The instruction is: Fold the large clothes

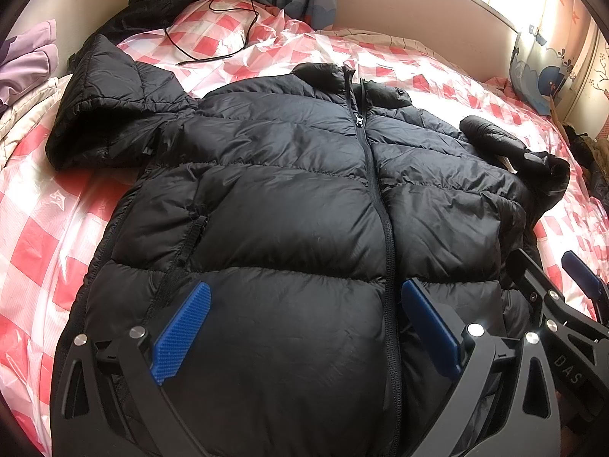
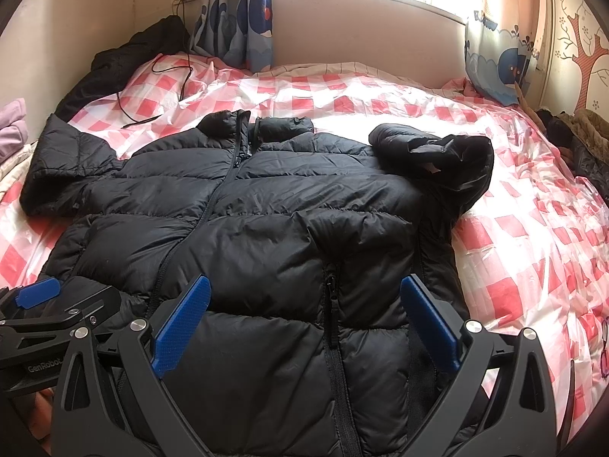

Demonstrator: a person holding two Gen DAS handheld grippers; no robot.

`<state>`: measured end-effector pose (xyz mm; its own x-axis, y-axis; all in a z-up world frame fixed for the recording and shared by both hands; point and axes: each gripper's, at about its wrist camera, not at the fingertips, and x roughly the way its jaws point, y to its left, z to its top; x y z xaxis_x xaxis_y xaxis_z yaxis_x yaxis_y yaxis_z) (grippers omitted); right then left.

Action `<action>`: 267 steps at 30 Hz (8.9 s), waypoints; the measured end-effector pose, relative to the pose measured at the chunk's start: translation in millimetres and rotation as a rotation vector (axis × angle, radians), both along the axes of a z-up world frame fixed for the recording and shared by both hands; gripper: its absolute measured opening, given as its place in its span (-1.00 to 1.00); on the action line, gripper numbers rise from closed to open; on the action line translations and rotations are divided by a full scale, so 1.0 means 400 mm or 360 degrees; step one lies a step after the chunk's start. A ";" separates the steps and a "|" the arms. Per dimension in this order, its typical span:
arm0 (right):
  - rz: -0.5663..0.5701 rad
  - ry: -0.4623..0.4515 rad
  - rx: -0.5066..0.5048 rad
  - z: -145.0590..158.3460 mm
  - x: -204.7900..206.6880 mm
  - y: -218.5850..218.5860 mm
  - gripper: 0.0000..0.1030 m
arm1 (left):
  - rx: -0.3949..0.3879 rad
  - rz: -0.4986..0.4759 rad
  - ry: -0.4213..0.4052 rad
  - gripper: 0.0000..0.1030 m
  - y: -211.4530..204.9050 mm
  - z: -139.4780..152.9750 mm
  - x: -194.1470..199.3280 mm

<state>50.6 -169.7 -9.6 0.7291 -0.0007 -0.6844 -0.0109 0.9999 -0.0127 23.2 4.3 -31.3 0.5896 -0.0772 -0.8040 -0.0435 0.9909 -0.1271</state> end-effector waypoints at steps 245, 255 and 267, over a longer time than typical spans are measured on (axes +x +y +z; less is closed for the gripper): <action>0.0371 0.0974 0.1146 -0.096 -0.223 -0.445 0.88 | -0.1361 -0.0123 0.0349 0.78 0.540 -0.086 -0.375; 0.0311 0.0939 0.1086 -0.157 -0.243 -0.460 -0.19 | -0.1227 -0.0096 0.0420 0.23 0.527 -0.116 -0.374; 0.0417 0.0317 0.1422 0.093 -0.273 -0.550 -0.77 | -0.1272 -0.0160 0.0249 -0.68 0.524 0.066 -0.422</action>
